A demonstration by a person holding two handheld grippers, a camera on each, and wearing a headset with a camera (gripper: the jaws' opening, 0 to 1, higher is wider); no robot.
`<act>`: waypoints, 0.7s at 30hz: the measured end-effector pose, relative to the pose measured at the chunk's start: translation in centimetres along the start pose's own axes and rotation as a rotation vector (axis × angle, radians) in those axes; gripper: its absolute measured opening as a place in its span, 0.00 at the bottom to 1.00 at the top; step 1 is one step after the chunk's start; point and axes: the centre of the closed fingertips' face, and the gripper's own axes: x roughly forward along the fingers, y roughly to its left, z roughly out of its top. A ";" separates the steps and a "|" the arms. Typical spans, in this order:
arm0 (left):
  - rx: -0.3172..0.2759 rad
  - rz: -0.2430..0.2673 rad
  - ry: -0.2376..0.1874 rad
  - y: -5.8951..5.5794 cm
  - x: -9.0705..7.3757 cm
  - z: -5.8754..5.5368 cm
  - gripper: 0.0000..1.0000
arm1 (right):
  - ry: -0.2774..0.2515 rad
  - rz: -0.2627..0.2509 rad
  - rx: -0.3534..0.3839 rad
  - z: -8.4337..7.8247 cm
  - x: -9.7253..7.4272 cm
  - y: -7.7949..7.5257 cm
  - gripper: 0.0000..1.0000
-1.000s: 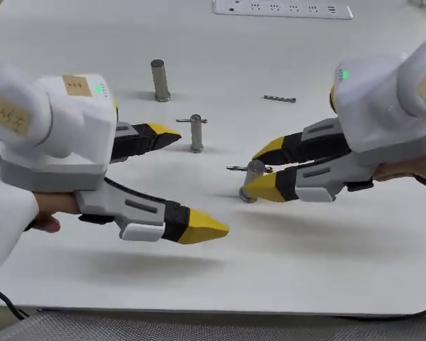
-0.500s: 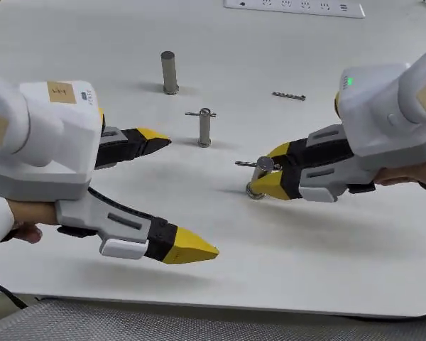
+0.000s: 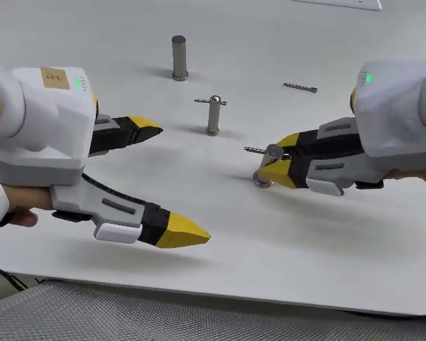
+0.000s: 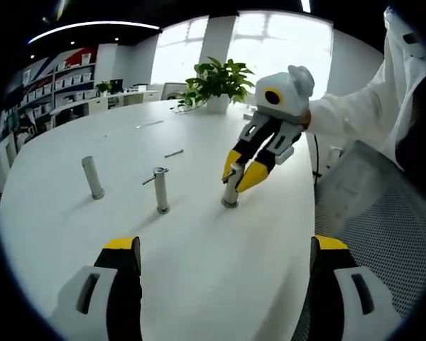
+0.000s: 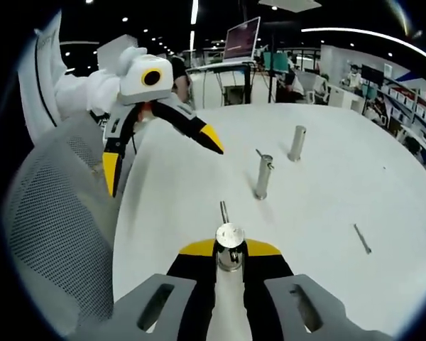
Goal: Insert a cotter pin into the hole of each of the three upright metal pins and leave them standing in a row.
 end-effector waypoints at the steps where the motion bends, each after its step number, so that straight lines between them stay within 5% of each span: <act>1: -0.011 0.004 0.003 0.1 -0.1 -0.1 0.99 | 0.002 -0.003 0.001 0.1 -0.1 -0.5 0.08; 21: -0.061 0.043 0.001 0.3 -1.8 -0.4 0.99 | -0.024 0.034 -0.072 1.1 0.3 -6.2 0.08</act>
